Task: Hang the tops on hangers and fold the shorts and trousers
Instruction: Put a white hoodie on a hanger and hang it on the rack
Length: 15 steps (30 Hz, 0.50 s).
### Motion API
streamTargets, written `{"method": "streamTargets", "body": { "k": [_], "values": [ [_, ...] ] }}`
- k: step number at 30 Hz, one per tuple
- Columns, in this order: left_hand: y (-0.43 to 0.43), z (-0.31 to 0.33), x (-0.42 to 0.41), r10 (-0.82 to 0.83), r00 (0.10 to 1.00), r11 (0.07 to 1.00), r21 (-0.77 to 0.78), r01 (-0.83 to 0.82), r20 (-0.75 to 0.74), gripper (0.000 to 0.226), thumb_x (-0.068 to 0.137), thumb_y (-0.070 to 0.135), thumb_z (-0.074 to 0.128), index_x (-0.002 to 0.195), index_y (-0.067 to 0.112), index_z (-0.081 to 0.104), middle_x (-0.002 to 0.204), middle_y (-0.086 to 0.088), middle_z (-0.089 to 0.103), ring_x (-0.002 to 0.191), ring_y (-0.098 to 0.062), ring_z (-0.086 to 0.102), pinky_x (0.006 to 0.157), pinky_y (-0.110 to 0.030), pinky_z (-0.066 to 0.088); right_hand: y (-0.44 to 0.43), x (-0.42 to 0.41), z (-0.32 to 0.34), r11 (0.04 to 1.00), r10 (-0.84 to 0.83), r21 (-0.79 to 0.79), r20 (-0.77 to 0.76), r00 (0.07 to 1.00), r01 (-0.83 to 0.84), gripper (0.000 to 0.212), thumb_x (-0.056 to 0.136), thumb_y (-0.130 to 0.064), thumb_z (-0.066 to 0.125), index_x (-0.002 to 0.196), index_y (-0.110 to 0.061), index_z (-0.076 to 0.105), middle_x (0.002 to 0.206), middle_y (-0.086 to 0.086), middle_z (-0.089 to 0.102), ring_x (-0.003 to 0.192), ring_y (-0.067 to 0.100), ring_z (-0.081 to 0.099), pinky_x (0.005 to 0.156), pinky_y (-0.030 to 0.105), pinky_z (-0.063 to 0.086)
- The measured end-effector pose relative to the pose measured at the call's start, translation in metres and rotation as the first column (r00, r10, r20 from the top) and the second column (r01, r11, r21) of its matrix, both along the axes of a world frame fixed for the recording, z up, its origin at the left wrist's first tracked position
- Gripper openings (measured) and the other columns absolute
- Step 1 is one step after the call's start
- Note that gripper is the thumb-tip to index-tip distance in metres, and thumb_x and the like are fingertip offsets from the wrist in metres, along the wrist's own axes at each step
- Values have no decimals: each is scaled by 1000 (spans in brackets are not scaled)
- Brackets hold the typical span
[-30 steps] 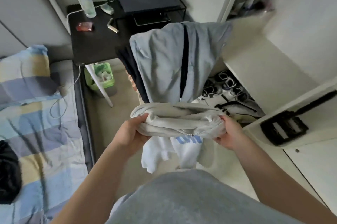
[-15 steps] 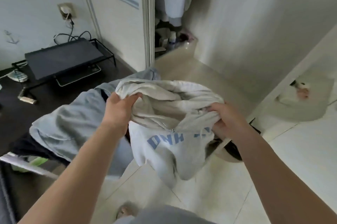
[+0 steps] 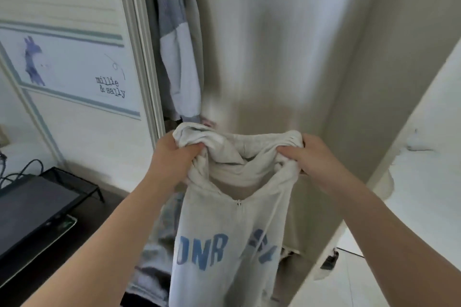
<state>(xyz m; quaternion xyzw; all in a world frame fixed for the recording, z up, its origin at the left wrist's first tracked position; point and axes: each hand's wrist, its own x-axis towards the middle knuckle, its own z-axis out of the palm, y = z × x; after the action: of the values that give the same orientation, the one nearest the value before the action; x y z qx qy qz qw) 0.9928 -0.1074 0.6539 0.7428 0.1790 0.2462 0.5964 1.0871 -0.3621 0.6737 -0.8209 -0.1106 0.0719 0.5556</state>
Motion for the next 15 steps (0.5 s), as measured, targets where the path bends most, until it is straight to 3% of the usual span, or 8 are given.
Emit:
{"method": "streamTargets", "body": {
  "k": [3,5,9,13,15],
  "values": [
    [17,47,25,-88,993,996,25,86,76,13,89,12,71,86,25,66,88,-1,71,80,-15,66,69,-27,52,16,10,47,996,-63,75,75,995,57,4,91,-12,71,89,-9,69,71,0,72,55,4,67,46,17,46],
    [24,81,41,-140,980,990,8,141,140,14,90,13,71,87,26,69,92,-3,72,87,-18,69,79,-32,54,24,18,83,988,-105,125,111,988,91,7,91,-9,71,85,-6,68,64,-1,69,48,3,63,42,14,43],
    [32,151,80,-210,950,967,-96,237,233,9,90,15,73,94,23,70,96,-1,73,92,-16,70,79,-29,55,32,42,158,975,-178,172,207,962,144,11,91,-8,70,97,1,70,86,13,71,70,19,66,54,22,51],
    [32,222,125,-216,925,957,-121,265,314,15,88,15,74,102,14,71,100,-6,74,93,-20,70,83,-34,57,32,71,232,976,-212,130,339,917,177,12,90,-13,72,81,-6,67,78,9,66,68,20,62,57,27,43],
    [29,255,151,-210,913,959,-108,262,350,25,87,18,75,109,9,68,100,-7,72,90,-19,70,74,-31,55,30,87,265,975,-221,92,396,891,201,15,90,-14,72,83,-3,65,76,11,61,72,23,58,62,34,39]
  ]
}}
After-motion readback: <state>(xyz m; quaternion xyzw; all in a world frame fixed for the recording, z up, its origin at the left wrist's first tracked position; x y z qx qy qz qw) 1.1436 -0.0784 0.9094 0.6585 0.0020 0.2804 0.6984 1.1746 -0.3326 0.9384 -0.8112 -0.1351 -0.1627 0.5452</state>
